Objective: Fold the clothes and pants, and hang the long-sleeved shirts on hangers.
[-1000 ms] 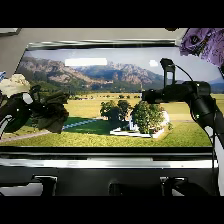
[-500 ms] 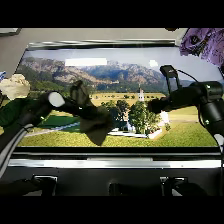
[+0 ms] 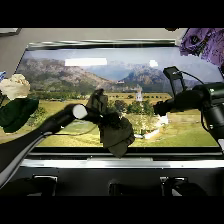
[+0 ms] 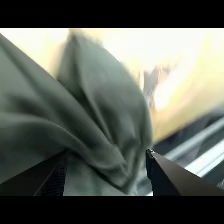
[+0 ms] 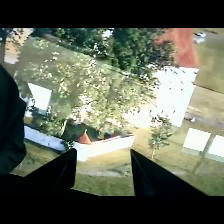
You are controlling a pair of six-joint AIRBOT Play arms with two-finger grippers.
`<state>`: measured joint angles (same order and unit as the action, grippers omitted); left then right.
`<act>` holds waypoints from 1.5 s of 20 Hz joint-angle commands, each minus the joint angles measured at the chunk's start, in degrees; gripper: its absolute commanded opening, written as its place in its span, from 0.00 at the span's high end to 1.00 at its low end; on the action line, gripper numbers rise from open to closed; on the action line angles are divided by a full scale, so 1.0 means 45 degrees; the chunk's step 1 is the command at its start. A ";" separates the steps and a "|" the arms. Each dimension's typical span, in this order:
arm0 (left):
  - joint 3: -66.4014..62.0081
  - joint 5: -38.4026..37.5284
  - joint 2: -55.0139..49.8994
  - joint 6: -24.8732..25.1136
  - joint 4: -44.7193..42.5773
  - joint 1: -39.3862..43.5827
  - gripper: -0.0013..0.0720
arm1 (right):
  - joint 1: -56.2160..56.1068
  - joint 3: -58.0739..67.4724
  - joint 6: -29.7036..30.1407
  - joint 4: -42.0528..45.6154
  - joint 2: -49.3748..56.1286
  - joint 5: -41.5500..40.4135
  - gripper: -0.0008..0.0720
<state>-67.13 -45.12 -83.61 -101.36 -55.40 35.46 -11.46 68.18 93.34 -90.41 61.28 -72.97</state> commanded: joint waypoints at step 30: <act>0.0010 -0.1370 -0.1695 0.3483 0.2526 -0.7223 0.24 | -0.1384 -0.8898 0.2361 -1.3333 0.0384 0.5464 0.95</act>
<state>-67.09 -54.43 -86.74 -91.02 -50.81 1.61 -17.98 28.08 104.36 -151.09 64.64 -48.36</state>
